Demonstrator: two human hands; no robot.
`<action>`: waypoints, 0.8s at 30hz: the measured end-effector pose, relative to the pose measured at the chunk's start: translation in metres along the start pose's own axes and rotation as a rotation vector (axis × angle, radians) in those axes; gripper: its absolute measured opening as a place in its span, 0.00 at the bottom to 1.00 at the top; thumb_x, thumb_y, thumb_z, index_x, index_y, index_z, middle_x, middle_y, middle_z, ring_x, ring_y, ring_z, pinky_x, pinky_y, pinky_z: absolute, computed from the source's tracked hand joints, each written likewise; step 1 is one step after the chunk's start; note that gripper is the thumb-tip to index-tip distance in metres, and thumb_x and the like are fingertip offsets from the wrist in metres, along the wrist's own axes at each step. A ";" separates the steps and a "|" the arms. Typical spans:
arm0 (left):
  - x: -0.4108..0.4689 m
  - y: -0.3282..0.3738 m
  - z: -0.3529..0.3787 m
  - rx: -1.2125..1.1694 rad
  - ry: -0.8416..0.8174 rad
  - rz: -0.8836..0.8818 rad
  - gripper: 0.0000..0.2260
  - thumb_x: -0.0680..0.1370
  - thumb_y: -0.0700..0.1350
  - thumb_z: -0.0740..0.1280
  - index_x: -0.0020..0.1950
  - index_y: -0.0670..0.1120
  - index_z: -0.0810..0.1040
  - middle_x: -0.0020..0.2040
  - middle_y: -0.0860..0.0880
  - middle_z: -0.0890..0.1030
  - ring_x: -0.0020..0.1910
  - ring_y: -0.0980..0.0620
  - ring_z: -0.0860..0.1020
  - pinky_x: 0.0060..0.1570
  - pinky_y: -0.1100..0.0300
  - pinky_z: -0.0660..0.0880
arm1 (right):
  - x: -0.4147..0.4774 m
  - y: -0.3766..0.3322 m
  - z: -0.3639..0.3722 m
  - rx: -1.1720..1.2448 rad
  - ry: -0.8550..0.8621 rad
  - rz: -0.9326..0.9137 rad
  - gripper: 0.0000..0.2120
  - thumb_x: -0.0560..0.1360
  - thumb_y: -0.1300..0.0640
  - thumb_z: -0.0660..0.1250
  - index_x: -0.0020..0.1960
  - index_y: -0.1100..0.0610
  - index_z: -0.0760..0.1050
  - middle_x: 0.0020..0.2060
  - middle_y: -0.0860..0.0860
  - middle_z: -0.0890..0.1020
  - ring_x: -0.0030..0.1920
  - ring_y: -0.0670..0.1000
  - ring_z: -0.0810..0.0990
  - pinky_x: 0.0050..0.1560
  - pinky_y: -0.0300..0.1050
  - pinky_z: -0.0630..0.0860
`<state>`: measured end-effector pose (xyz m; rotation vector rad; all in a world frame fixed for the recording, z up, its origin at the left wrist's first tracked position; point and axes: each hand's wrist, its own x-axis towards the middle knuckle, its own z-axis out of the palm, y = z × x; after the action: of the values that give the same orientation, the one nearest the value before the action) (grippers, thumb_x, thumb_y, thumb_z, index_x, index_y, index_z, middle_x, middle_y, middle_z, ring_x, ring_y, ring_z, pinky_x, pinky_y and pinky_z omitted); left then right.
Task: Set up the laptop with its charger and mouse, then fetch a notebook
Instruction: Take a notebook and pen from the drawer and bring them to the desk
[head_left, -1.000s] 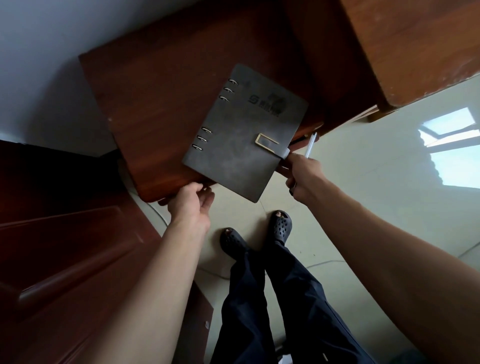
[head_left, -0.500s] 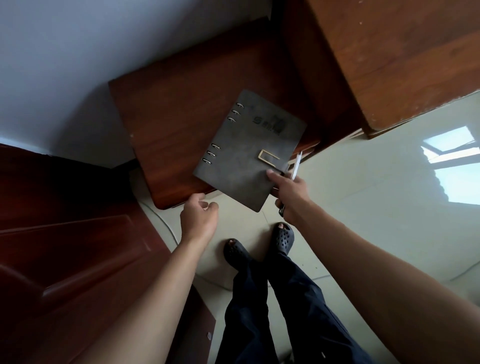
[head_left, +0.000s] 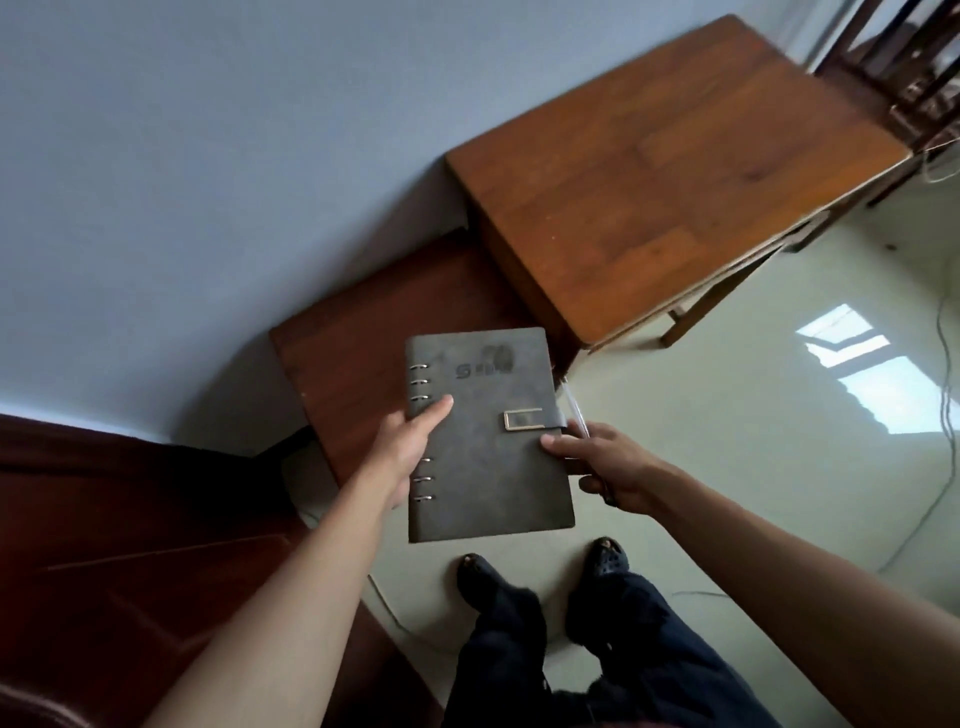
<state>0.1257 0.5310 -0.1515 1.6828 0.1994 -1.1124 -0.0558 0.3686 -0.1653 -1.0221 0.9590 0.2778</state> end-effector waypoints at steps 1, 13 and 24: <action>-0.010 0.008 0.012 -0.024 -0.031 -0.003 0.11 0.74 0.46 0.72 0.54 0.43 0.81 0.44 0.44 0.85 0.40 0.46 0.84 0.39 0.51 0.81 | -0.012 -0.005 -0.006 -0.017 0.012 -0.007 0.09 0.76 0.54 0.70 0.55 0.54 0.78 0.42 0.46 0.84 0.34 0.40 0.79 0.21 0.33 0.59; -0.064 0.082 0.227 0.823 -0.137 0.630 0.14 0.71 0.51 0.74 0.54 0.47 0.79 0.51 0.47 0.84 0.51 0.45 0.81 0.52 0.50 0.77 | -0.114 -0.033 -0.210 -0.282 0.351 -0.135 0.08 0.75 0.56 0.68 0.51 0.60 0.78 0.41 0.56 0.86 0.39 0.54 0.86 0.22 0.35 0.60; -0.108 0.109 0.484 1.684 -0.295 1.139 0.14 0.77 0.54 0.65 0.61 0.54 0.71 0.47 0.51 0.81 0.44 0.52 0.81 0.45 0.54 0.80 | -0.233 -0.072 -0.459 -0.853 1.038 -0.222 0.14 0.80 0.49 0.55 0.38 0.54 0.68 0.39 0.54 0.79 0.42 0.59 0.77 0.41 0.49 0.71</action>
<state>-0.1422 0.1266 -0.0012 2.2401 -2.1314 -0.4215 -0.3979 0.0053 -0.0196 -2.1426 1.6898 -0.0847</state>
